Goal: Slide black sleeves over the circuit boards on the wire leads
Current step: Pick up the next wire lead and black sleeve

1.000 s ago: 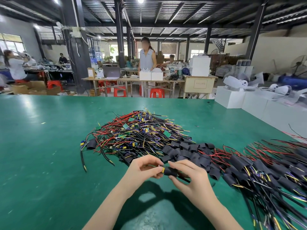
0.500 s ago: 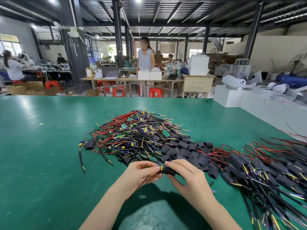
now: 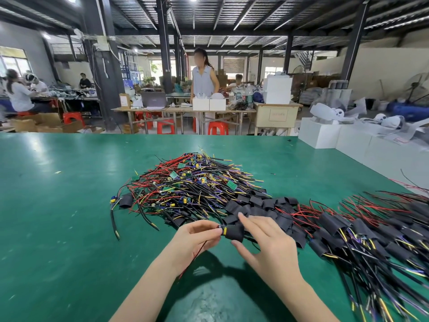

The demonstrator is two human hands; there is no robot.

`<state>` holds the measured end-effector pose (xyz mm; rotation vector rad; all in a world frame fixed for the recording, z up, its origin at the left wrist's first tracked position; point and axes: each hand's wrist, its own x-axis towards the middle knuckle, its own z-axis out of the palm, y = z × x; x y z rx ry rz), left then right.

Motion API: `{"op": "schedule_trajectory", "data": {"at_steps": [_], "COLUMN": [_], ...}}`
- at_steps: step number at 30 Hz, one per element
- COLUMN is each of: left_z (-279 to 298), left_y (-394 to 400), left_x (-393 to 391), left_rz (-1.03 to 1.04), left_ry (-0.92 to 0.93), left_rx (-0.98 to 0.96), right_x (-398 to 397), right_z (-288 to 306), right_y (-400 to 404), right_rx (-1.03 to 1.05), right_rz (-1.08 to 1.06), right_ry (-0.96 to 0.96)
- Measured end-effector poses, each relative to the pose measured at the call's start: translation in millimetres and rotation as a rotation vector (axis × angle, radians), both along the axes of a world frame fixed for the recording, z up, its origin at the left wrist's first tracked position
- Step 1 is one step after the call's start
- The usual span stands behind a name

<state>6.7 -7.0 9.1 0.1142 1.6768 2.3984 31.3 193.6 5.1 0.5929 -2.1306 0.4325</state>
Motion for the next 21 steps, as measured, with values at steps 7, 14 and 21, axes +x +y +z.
{"op": "schedule_trajectory", "data": {"at_steps": [7, 14, 21], "left_z": [-0.5, -4.1, -3.0], "left_y": [3.9, 6.6, 4.7], "left_x": [1.9, 3.9, 1.6], "left_rz": [0.065, 0.141, 0.089], "left_ry": [-0.01, 0.112, 0.005], "left_rx": [-0.026, -0.206, -0.061], "right_x": [-5.2, -3.8, 2.7], "right_z": [-7.8, -7.6, -0.9], "right_y": [3.3, -4.4, -3.3], "right_rx": [0.096, 0.073, -0.062], "right_rz": [-0.088, -0.035, -0.018], "right_ry": [-0.067, -0.049, -0.156]}}
